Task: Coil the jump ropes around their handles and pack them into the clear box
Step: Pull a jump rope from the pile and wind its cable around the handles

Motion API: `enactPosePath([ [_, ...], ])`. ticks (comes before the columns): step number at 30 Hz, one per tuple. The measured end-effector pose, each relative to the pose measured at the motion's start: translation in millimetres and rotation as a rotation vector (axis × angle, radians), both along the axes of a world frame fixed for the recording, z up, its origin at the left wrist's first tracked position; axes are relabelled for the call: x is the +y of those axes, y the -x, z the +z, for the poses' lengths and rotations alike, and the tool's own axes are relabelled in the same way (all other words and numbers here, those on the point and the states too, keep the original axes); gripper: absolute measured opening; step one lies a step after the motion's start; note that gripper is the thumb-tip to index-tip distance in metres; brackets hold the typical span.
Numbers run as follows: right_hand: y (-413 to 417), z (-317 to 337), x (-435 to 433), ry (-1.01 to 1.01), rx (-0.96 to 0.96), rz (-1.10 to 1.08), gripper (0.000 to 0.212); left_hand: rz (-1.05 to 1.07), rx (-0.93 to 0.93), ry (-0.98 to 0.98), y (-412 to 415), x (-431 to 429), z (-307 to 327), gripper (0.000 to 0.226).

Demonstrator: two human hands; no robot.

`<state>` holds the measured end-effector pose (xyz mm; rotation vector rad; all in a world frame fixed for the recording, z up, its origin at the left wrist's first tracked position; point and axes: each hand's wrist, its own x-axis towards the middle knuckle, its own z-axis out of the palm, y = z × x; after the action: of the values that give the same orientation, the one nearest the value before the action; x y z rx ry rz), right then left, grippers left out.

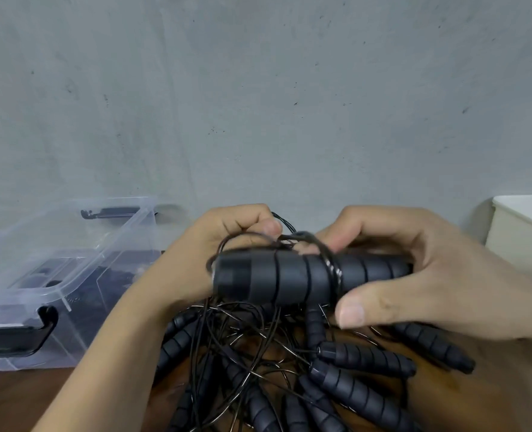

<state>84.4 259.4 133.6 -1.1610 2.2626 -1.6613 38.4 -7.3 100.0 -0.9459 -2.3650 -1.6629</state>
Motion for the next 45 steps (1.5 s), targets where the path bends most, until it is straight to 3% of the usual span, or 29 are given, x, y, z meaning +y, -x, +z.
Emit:
enactPosePath([
  [2, 2.2, 2.6, 3.2, 0.049, 0.063, -0.058, 0.033, 0.050, 0.047, 0.111, -1.6, 7.1, -0.8, 0.047],
  [4, 5.9, 2.7, 5.6, 0.149, 0.053, -0.112, 0.039, 0.066, -0.003, 0.101, -1.7, 18.4, -4.3, 0.034],
  [6, 10.3, 0.8, 3.7, 0.249, 0.039, -0.194, 0.038, 0.075, -0.006, 0.125, -3.9, 30.9, -8.1, 0.039],
  [8, 15.0, -2.4, -1.3, 0.283, 0.064, -0.367, 0.036, 0.188, 0.119, 0.251, -0.2, 39.7, -16.0, 0.036],
  [12, 21.5, -9.7, -10.8, 0.080, 0.164, -0.624, 0.037, 0.274, 0.287, 0.459, -7.9, 53.9, -19.4, 0.032],
  [16, 21.9, -16.6, -18.2, -0.139, 0.201, -0.633, 0.033, 0.276, 0.339, 0.518, -11.0, 50.5, -17.2, 0.020],
  [22, 23.0, -24.0, -22.5, -0.183, 0.336, -0.714, 0.033, 0.247, 0.345, 0.498, -14.0, 39.2, -6.4, 0.016],
  [27, 23.7, -21.4, -19.6, -0.198, 0.333, -0.705, 0.033, 0.262, 0.390, 0.422, -16.7, 28.7, 4.2, 0.021],
  [32, 24.3, -17.9, -15.0, -0.301, 0.196, -0.590, 0.034, 0.266, 0.317, 0.237, -26.2, 18.6, 16.9, 0.018],
  [37, 22.6, -6.9, -1.7, -0.449, -0.070, -0.239, 0.035, 0.202, 0.204, 0.148, -28.5, 13.6, 21.4, 0.032],
  [41, 21.9, -5.6, 6.7, -0.278, -0.195, -0.015, 0.033, 0.072, 0.122, 0.006, -21.2, 10.8, 16.4, 0.039],
  [45, 21.7, -12.0, 6.0, -0.086, -0.200, 0.129, 0.039, -0.119, 0.027, -0.078, -12.0, 8.3, 8.7, 0.038],
])
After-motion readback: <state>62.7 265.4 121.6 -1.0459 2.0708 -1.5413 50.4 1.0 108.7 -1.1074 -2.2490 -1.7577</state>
